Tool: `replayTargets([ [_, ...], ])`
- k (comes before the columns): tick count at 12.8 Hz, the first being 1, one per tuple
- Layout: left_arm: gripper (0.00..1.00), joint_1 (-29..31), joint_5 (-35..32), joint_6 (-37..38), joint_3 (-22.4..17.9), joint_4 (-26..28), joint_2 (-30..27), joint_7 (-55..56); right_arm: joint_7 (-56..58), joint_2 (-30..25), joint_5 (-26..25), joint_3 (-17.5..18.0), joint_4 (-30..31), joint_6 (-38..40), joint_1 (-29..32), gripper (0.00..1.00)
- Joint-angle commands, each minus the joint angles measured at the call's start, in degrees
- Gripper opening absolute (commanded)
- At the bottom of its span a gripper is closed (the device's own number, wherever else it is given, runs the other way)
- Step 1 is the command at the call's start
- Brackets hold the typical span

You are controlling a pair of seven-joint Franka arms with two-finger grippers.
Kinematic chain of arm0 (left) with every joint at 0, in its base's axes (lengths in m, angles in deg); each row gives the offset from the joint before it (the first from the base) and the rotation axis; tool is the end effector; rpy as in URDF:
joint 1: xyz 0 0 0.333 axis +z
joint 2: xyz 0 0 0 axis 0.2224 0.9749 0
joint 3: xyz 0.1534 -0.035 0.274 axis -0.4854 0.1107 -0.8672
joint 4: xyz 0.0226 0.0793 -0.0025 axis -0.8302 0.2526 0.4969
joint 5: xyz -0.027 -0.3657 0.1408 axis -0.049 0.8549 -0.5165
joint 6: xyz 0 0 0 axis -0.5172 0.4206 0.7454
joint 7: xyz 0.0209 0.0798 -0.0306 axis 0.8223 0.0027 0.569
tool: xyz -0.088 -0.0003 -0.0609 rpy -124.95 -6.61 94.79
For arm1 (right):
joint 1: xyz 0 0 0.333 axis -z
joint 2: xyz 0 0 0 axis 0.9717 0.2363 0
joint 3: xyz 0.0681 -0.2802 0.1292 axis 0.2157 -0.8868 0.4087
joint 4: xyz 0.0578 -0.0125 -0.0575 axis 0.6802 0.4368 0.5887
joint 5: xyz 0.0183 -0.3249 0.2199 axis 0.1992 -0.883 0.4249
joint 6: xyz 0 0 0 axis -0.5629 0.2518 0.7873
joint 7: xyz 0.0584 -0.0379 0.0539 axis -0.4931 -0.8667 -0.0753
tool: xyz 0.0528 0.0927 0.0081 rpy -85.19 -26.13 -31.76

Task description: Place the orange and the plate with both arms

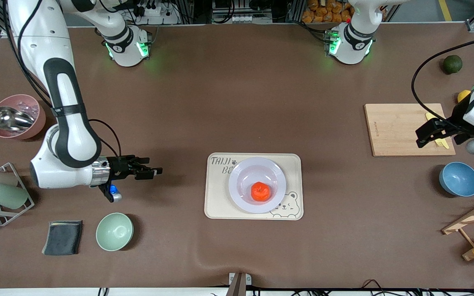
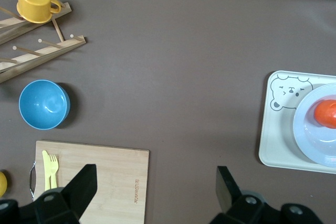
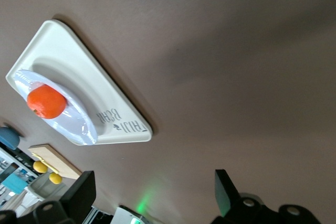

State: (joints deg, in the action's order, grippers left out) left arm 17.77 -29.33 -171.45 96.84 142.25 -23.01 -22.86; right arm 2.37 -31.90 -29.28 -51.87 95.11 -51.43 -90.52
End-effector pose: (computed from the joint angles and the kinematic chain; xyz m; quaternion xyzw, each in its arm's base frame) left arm 0.6068 -0.0447 0.6013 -0.9969 -0.0377 -0.0670 0.0175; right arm 0.6448 0.1091 0.2679 -0.8971 0.2240 0.2258 0.3066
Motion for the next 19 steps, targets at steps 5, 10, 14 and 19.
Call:
replayTargets([
  [5,1.00,0.18,1.57,1.42,0.00,0.18,-1.58,-1.30,5.07,-7.95,-12.96,2.81,1.50,7.08,10.66,1.00],
  [10,1.00,0.27,3.24,1.87,-0.17,0.26,-1.93,-1.30,5.51,-14.98,-22.75,8.18,1.50,10.95,16.39,1.00],
  [14,1.00,0.27,3.32,2.48,-0.09,0.35,-2.02,-1.21,4.81,-23.06,-31.34,9.15,1.24,12.71,15.25,1.00],
  [19,1.00,0.27,4.29,2.66,-0.09,0.35,-2.02,-1.30,4.46,-30.71,-41.82,11.35,0.01,13.94,13.23,1.00],
])
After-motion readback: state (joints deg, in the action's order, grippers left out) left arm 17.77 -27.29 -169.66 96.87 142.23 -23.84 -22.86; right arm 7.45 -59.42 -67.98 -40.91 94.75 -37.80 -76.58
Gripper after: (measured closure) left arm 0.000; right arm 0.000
